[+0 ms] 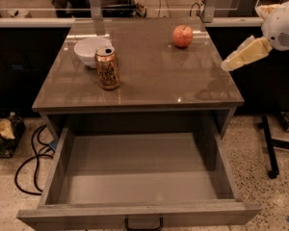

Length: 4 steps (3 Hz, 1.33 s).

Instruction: Place apple into top drawer

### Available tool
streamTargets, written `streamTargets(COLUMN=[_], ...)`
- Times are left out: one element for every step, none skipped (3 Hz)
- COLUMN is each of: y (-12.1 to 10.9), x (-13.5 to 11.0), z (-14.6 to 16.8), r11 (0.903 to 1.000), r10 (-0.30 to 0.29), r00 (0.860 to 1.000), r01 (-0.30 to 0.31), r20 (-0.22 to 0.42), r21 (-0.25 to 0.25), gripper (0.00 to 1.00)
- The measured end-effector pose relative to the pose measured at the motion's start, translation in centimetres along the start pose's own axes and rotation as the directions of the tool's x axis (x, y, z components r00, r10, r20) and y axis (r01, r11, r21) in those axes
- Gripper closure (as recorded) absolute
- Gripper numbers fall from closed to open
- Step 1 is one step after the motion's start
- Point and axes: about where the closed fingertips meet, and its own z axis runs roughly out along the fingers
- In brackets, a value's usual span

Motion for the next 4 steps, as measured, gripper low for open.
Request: streamTargets(y=[-1.9,-4.1,-4.1,-5.6], x=[-0.4,-1.7,-1.7,-1.1], z=[2.1,3.9,3.9,5.9], r11=[0.9950,0.9761,0.9762,0.9644], r10=[0.061,0.132,0.132,0.140], r00=[0.983,0.934,0.934,0.913], r01=[-0.074,-0.181,-0.181,-0.213], r20=[0.176,0.333,0.333,0.383], r21=[0.067,0.120,0.120,0.156], gripper=[0.00,0.00,0.00,0.00])
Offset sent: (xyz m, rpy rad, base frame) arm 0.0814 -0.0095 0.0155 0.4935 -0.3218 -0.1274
